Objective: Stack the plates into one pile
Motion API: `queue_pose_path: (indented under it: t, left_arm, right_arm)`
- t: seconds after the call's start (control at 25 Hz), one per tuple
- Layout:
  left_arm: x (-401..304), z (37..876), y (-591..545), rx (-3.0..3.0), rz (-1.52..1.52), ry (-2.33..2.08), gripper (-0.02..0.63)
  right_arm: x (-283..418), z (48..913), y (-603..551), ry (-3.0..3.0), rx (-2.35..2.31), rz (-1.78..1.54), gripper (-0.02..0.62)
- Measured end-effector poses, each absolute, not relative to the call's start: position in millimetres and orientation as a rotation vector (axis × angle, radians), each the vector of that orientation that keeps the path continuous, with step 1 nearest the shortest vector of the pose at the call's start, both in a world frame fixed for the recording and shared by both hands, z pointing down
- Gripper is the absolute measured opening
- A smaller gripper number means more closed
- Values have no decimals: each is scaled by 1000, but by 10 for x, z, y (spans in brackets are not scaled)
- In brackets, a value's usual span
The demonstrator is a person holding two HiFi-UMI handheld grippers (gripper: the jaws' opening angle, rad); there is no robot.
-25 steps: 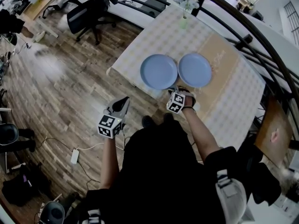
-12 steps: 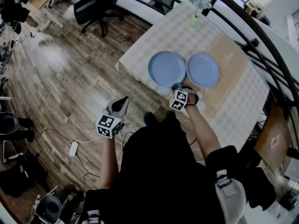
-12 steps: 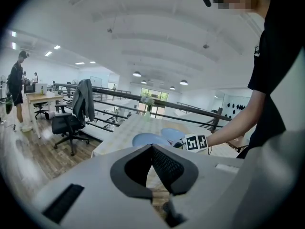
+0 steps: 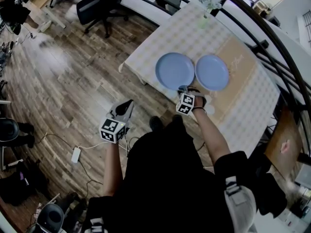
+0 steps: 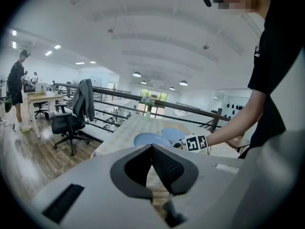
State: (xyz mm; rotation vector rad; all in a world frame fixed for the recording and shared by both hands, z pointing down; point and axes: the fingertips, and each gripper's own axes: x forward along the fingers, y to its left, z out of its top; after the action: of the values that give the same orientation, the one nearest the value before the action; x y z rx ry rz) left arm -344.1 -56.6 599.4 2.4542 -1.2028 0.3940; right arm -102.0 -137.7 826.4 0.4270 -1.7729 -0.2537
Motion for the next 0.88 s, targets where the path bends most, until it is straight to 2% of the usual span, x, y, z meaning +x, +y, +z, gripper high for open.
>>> queue_pose_path:
  t: [0.36, 0.88]
  left_arm:
    - [-3487, 6031, -550, 2448, 412, -1198, 0]
    - [-3568, 6069, -548, 2442, 409, -1205, 0]
  right_arm:
    - [-1100, 8366, -1423, -1770, 407, -234, 61]
    - [-1258, 8282, -1423, -1758, 361, -365, 18]
